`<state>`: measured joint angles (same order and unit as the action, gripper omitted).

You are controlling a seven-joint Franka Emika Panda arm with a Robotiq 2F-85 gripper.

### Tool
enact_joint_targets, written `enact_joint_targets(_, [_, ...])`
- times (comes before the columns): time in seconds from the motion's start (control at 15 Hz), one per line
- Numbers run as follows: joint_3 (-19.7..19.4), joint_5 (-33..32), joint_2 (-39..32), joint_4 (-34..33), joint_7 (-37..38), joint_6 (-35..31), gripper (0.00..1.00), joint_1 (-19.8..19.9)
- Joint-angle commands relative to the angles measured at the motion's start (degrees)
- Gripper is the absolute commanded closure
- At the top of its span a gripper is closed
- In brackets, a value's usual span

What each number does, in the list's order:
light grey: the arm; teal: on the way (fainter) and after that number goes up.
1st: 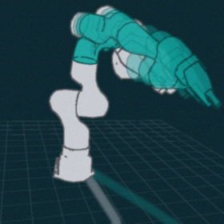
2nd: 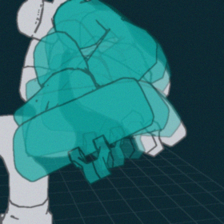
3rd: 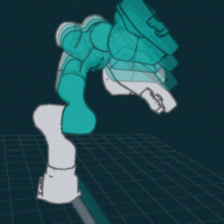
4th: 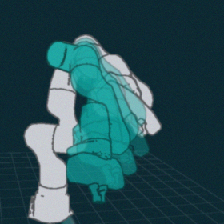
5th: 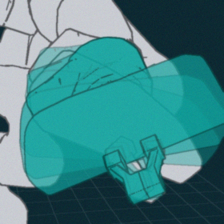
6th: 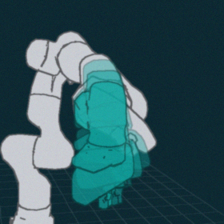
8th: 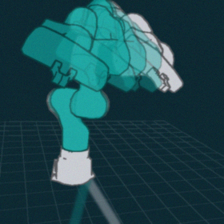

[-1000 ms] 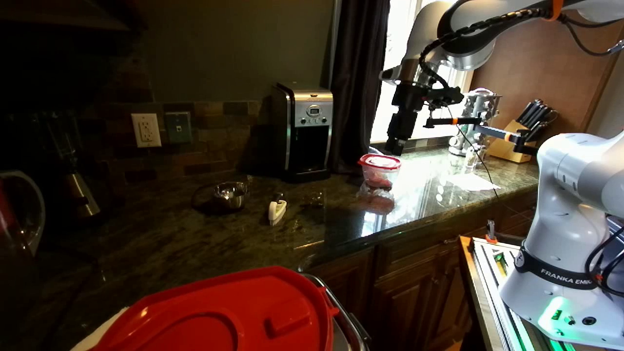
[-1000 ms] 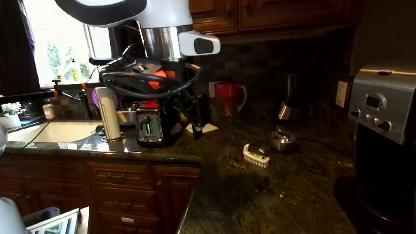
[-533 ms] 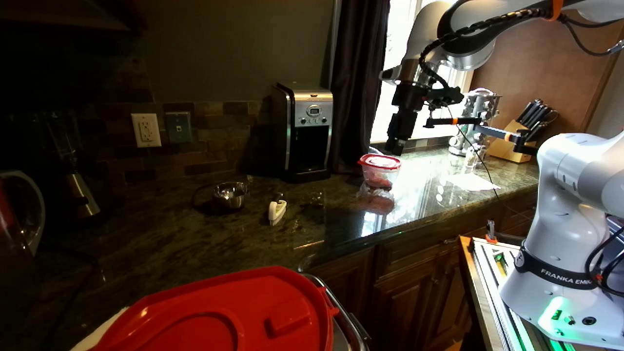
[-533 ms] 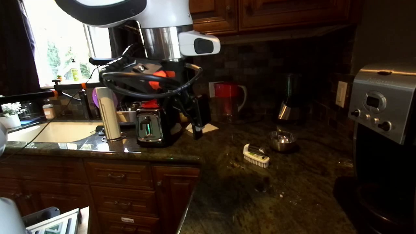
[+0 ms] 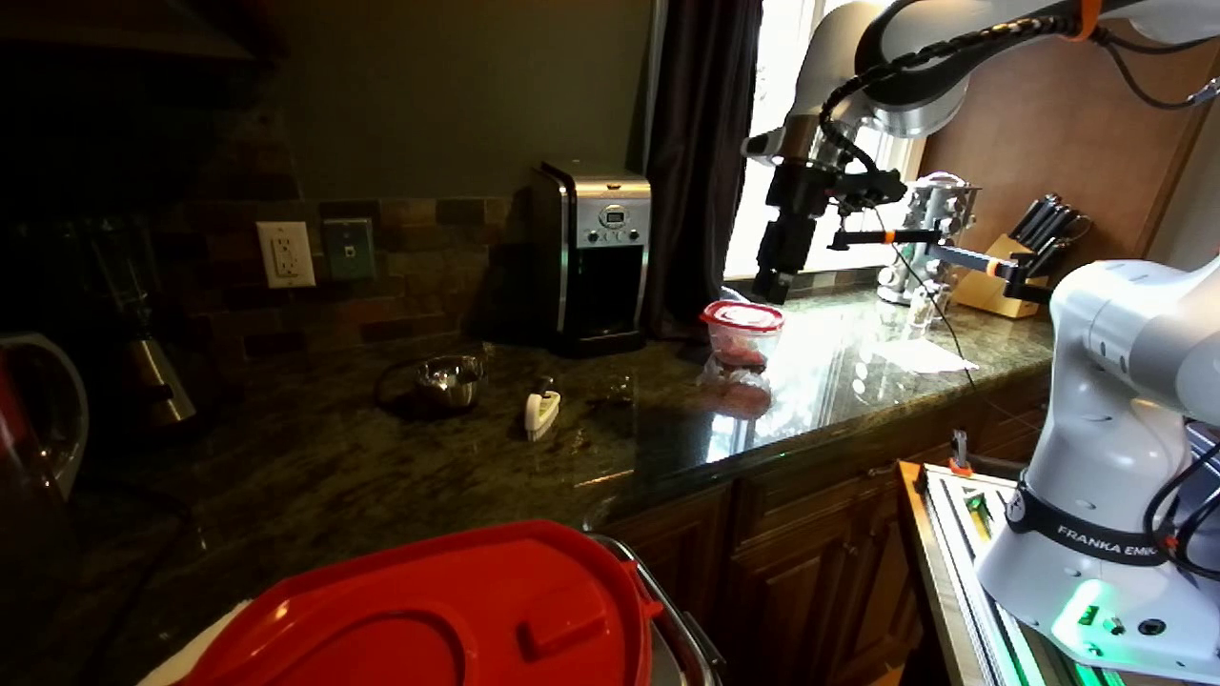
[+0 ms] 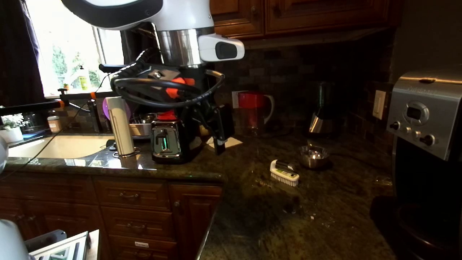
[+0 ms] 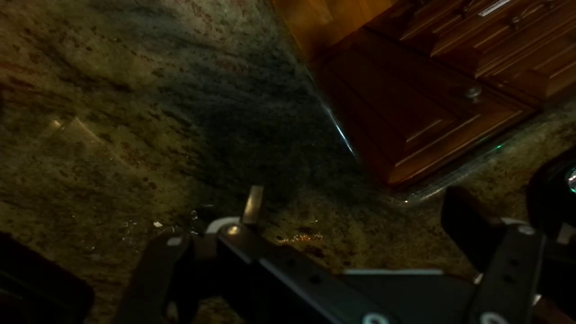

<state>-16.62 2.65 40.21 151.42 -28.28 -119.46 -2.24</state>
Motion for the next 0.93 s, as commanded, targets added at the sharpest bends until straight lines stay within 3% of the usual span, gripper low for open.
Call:
enact_joint_targets(0.0, [1.64,-0.86,-4.22,-4.03,-6.21,1.41,0.00,-3.16])
enact_joint_targets(0.33, [7.77,-2.62,-15.66,-14.99,-9.25,3.38,0.00,-6.77])
enact_joint_targets(0.53, [13.00,-9.89,-23.37,-22.09,-6.41,1.73,0.00,-5.23])
enact_joint_targets(0.8, [15.95,-19.31,-33.94,-32.18,-6.68,3.45,0.00,-3.73])
enact_joint_targets(0.87, [15.73,-16.09,-28.12,-26.53,-6.51,0.83,0.00,-4.11])
